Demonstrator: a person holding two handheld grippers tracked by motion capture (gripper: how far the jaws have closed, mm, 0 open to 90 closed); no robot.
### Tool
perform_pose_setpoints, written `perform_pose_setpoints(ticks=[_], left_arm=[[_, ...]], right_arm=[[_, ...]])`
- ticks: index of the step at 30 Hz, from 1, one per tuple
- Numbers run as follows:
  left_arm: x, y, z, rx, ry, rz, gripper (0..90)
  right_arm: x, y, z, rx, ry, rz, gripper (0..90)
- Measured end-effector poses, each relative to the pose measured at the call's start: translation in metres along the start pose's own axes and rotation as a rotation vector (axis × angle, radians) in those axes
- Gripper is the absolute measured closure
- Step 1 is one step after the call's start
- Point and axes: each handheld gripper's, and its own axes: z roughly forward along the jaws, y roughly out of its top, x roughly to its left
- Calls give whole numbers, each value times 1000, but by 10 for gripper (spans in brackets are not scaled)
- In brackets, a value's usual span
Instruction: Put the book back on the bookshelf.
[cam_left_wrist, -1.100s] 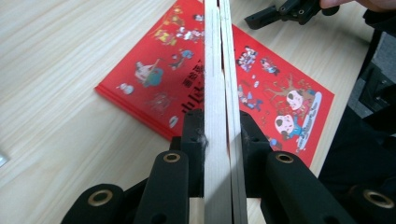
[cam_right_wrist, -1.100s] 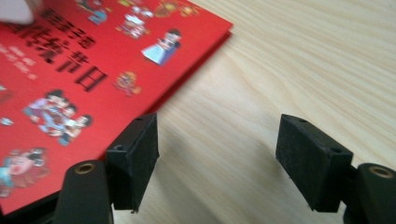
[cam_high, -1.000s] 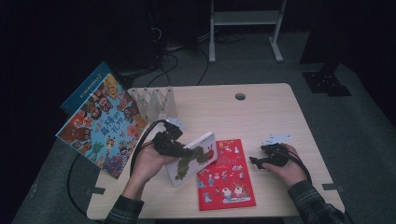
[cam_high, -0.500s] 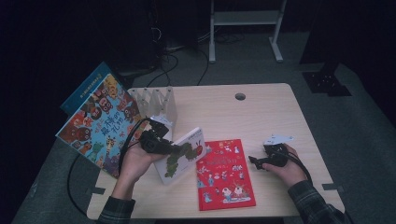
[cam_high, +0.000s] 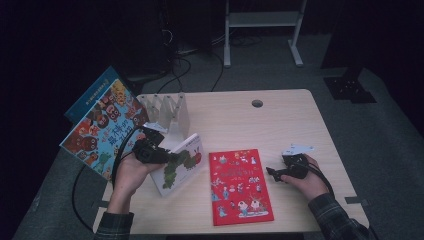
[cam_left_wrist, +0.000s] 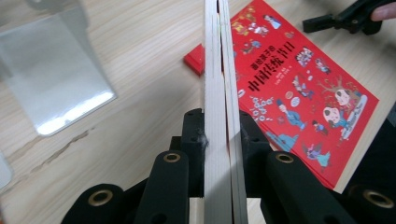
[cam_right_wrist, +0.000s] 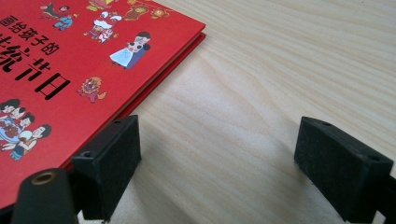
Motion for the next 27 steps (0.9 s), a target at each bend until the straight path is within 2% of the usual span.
perform_pose_setpoints(ticks=[11,23,27], left_arm=[[22,-12,-11,2,64,-68,762],[42,-20,-18,2,124,-118,762],[47,-19,-20,-14,142,-133,762]], right_arm=[[0,0,0,0,0,0,135],[0,0,0,0,0,0,135],[0,0,0,0,0,1,135]])
